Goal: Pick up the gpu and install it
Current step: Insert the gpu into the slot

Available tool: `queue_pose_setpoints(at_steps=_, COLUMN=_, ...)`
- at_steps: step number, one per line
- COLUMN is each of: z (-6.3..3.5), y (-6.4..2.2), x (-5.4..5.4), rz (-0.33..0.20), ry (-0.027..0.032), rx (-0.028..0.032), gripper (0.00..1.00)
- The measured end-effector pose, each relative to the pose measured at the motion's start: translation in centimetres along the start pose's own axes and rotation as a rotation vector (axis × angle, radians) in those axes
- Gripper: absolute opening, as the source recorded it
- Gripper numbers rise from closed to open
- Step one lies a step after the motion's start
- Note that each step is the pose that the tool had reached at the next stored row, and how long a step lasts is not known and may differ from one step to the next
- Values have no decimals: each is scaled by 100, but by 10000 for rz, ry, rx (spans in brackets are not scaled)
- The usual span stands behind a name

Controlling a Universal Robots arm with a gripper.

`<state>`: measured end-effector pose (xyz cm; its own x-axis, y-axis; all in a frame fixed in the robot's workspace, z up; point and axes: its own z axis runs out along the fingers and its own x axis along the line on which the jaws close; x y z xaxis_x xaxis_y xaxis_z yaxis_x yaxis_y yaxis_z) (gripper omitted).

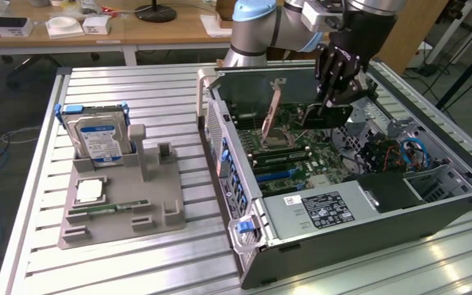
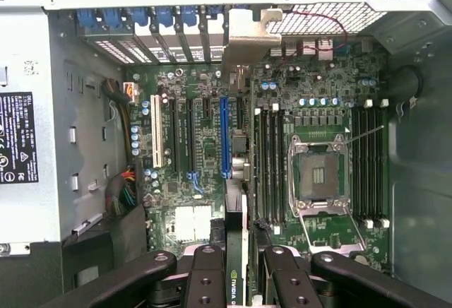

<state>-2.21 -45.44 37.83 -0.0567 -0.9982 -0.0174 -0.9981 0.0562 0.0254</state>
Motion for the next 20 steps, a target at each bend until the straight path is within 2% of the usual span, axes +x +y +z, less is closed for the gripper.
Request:
queue_pose_setpoints(at_steps=9, z=12, y=-1, x=7, rz=-2, ry=8, rx=0, gripper=26)
queue_pose_setpoints(at_steps=20, z=193, y=4, x=63, rz=-9, ry=29, rx=1, gripper=26)
